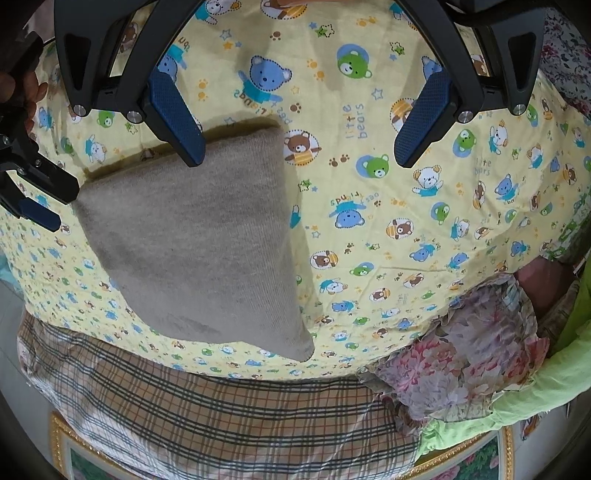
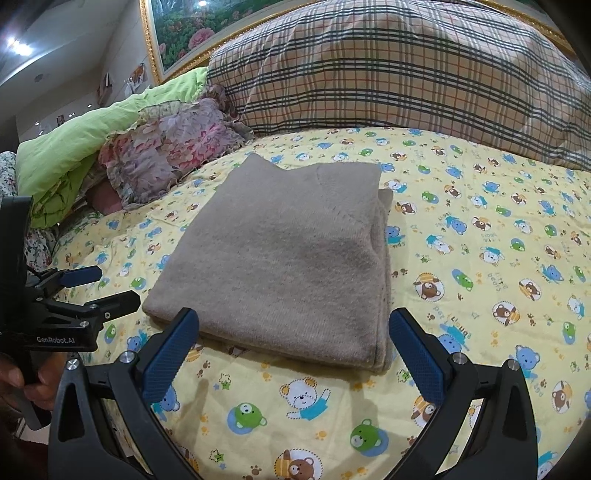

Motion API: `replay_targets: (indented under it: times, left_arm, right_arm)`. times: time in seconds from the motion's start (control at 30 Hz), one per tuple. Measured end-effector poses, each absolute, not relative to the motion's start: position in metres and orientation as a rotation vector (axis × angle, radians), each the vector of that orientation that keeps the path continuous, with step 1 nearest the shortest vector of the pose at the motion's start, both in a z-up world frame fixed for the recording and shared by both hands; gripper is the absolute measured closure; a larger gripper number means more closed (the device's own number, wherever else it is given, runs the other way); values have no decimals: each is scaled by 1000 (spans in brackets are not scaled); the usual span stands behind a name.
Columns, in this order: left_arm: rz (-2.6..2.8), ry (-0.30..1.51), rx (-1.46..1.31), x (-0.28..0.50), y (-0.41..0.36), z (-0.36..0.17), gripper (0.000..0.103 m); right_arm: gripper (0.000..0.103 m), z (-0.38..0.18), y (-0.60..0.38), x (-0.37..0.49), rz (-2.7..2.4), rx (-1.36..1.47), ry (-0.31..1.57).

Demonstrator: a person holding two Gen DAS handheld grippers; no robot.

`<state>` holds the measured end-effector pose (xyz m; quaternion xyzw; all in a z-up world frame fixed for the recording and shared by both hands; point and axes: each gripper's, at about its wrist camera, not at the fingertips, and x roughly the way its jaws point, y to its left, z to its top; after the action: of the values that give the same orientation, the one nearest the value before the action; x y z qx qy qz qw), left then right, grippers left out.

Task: Fold small clothes

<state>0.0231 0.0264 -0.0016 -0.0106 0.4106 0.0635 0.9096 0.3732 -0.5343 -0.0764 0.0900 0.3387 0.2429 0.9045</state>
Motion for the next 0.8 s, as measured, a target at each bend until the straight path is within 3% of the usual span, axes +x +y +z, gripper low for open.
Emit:
replay_targets:
  times: [0.8]
  left_arm:
    - [116, 869, -7, 28, 22, 0, 0]
  right_arm:
    - [1, -72, -536, 376, 523, 201, 707]
